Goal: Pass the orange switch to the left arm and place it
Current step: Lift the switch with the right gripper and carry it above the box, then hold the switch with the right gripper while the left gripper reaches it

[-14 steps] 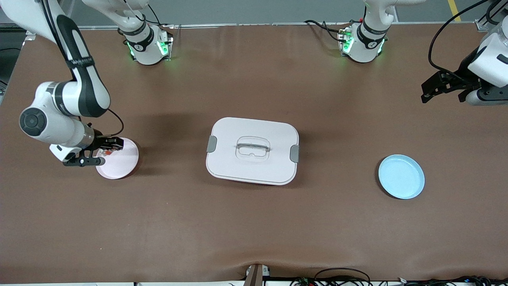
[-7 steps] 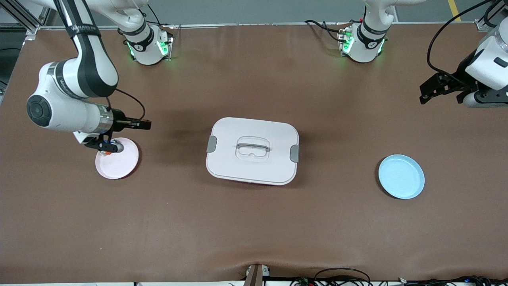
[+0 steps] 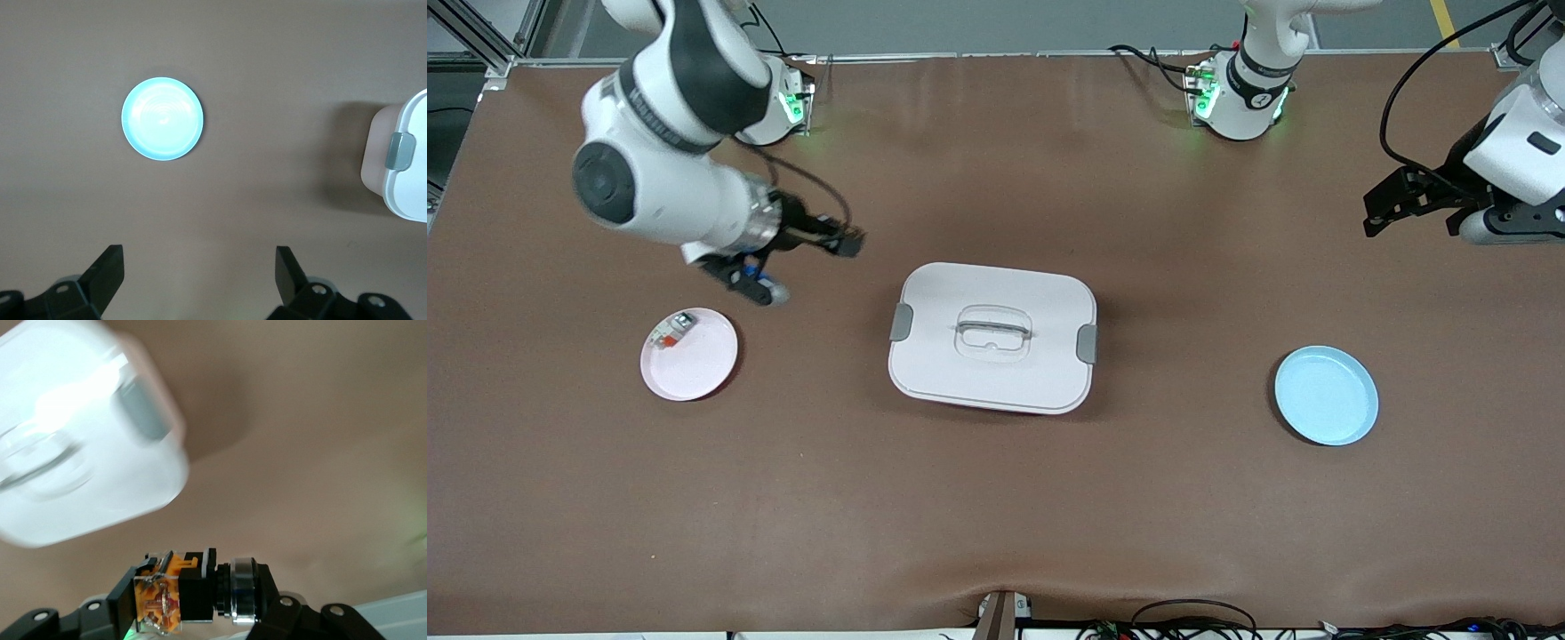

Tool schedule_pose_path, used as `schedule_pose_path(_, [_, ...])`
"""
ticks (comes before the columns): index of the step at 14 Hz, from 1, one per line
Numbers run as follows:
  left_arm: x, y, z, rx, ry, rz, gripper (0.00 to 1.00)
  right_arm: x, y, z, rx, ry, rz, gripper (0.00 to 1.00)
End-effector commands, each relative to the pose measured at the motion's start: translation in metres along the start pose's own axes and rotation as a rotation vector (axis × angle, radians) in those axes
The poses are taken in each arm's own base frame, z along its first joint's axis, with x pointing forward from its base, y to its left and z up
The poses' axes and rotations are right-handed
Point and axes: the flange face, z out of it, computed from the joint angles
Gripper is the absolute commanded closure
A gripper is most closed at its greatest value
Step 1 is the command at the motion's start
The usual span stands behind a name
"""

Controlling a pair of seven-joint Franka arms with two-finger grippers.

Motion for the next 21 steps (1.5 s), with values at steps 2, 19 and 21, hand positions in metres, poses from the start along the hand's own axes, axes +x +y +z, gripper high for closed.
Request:
schedule_pose_path(2, [0.004, 0.003, 0.0, -0.015, 0.007, 0.012, 0.0, -0.042, -0.06, -0.009, 0.095, -0.11, 0.143, 0.68])
schedule_pose_path(19, [-0.012, 0.098, 0.026, -0.29, -0.071, 0.04, 0.0, -0.113, -0.177, 0.073, 0.378, -0.173, 0.484, 0.68])
schedule_pose_path(21, [-0.018, 0.11, 0.044, -0.407, -0.062, 0.002, 0.0, -0.114, -0.178, 0.075, 0.373, -0.172, 0.482, 0.68])
